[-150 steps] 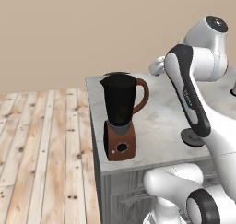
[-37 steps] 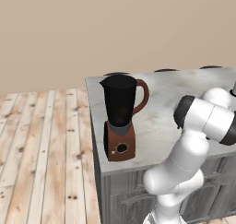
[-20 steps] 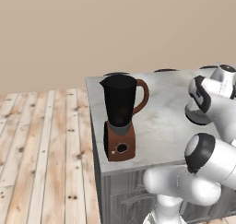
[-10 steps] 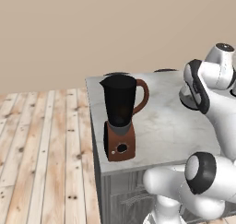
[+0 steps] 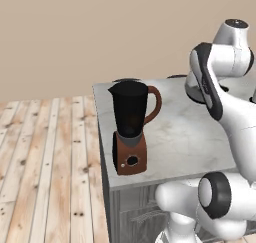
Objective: Open the blender lid, put the peach in the blender, close the lid, and start the blender.
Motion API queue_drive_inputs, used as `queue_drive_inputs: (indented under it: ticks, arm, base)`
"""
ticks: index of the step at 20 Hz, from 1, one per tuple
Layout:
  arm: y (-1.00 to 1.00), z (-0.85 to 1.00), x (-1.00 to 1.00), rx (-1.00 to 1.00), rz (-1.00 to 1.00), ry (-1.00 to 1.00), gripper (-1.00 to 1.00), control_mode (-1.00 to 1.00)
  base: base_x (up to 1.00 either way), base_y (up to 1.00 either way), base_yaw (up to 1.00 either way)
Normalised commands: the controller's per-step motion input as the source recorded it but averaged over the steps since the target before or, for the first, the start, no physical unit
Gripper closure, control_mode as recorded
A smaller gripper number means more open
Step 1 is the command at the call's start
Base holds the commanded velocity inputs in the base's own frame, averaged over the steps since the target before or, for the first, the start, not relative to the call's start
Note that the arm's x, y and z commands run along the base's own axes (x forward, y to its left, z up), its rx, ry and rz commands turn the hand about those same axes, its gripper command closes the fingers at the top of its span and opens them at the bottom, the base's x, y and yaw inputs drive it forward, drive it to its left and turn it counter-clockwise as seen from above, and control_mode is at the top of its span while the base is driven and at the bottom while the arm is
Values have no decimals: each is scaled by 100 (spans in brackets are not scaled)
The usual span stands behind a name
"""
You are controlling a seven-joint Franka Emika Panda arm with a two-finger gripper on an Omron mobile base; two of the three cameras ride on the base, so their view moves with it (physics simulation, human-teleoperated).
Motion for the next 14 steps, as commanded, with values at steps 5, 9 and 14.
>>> queue_drive_inputs:
  ticks: [5,9,14]
  arm:
    - [73,73,0,-3,0,2,100,-100]
    - [88,23,0,-5,0,18,100,-100]
    - [74,4,4,-1,0,20,100,-100]
  base:
    - [0,0,0]
    - [0,0,0]
    - [0,0,0]
